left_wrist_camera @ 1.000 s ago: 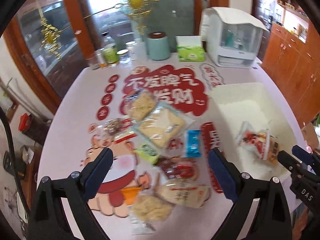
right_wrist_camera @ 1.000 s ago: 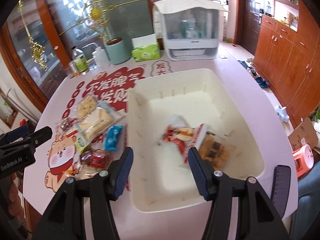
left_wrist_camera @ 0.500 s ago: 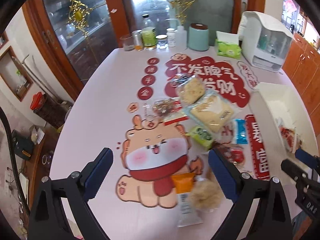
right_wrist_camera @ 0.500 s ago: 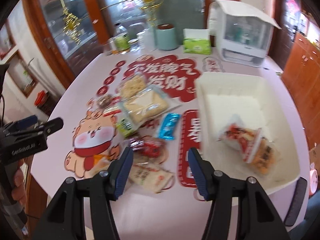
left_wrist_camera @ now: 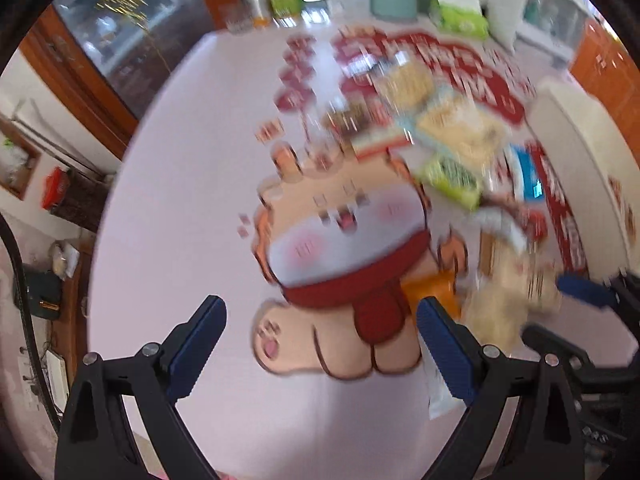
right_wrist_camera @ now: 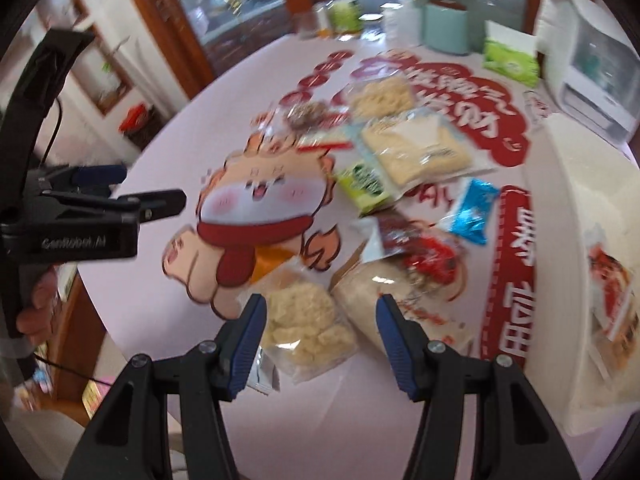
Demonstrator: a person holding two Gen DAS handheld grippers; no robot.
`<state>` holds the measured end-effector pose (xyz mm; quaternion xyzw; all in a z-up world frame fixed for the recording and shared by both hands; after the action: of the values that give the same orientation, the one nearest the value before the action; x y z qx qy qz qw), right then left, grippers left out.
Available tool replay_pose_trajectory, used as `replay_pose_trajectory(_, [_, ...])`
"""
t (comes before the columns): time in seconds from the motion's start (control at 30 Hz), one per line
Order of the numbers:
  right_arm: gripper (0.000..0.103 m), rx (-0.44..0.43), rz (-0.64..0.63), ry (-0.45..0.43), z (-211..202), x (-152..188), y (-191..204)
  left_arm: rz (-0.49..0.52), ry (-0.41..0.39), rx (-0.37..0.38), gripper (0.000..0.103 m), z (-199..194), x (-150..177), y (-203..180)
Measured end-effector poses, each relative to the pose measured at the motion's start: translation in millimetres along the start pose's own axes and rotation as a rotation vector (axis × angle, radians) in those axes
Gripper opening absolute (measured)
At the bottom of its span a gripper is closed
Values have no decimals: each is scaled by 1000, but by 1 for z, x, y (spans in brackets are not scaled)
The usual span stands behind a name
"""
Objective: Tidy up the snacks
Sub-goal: 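Reach the right tool to the puffed-rice bag and grasp it, then grasp the orange-and-white snack bar with the left tool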
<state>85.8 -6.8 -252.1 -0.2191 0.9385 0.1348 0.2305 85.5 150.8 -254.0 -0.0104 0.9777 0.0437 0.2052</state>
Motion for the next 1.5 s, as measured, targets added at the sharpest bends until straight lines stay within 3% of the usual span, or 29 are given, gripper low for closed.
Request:
replay_pose_trajectory(0.23, [58, -43, -111, 109, 38, 30, 10, 9, 113, 60, 95, 32, 46, -16])
replay_pose_trajectory(0.33, [65, -44, -156, 108, 44, 33, 13, -14, 130, 78, 95, 36, 53, -18])
replay_pose_trajectory(0.57, [69, -57, -213, 97, 54, 36, 15, -73, 154, 104, 95, 44, 60, -21])
replay_pose_trajectory(0.6, [69, -54, -227, 96, 54, 36, 15, -77, 158, 107, 95, 45, 61, -22])
replay_pose_trajectory(0.67, [50, -46, -260, 88, 52, 38, 17, -85, 162, 114, 95, 48, 61, -25])
replay_pose_trajectory(1.1, [47, -67, -127, 130, 32, 65, -14, -66, 195, 145, 94, 64, 61, -77])
replay_pose_trajectory(1.27, [47, -68, -103, 129, 26, 70, -20, -60, 183, 108, 71, 69, 59, -89])
replay_pose_trajectory(1.37, [46, -72, -94, 125, 22, 72, -24, -39, 147, 85, 37, 65, 54, -92])
replay_pose_trajectory(1.5, [46, -80, -87, 113, 16, 72, -26, -52, 139, 88, 32, 62, 49, -95])
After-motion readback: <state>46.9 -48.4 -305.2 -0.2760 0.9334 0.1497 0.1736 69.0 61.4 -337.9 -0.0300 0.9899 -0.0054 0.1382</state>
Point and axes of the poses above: each gripper's, at about its wrist camera, not at the fingertips, and z roughly the way its jaws point, y to its left, x to its underside, the point moved 10 cm from there along z, roughly the way its jaws point, and after that the axes turned 5 degrees about -y, right-handed, at the moved point
